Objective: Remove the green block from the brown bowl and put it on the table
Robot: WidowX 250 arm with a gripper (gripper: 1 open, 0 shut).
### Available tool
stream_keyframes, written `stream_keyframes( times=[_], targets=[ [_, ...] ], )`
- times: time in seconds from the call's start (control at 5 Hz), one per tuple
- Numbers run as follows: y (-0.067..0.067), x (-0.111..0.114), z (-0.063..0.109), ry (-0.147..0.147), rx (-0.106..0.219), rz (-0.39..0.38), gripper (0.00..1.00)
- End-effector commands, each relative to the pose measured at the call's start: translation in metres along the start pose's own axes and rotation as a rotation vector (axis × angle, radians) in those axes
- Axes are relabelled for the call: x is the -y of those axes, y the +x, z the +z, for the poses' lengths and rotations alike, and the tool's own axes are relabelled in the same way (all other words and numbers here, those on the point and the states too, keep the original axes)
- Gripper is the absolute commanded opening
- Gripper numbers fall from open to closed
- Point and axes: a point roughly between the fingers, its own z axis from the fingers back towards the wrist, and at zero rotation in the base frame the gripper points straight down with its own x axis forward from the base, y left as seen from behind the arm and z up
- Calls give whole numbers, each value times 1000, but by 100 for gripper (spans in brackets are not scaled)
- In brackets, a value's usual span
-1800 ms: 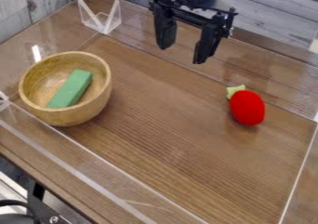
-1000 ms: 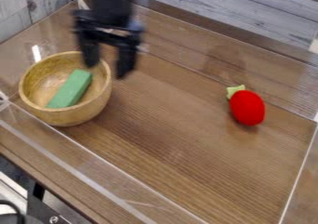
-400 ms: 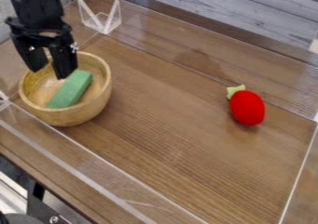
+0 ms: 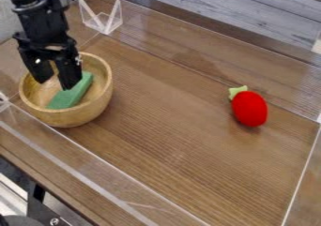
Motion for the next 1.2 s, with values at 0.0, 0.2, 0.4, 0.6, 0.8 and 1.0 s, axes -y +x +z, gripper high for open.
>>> stream_keyframes(
  times=[0.0, 0.2, 0.4, 0.6, 0.8, 1.0],
  targets=[
    [9, -10, 4, 20, 46, 17, 100],
    [14, -13, 1, 15, 58, 22, 100],
    [18, -16, 0, 10, 64, 26, 100],
    [22, -18, -2, 7, 64, 27, 100],
    [24, -20, -4, 4, 62, 27, 100],
    [27, -22, -5, -1, 59, 27, 100]
  ],
)
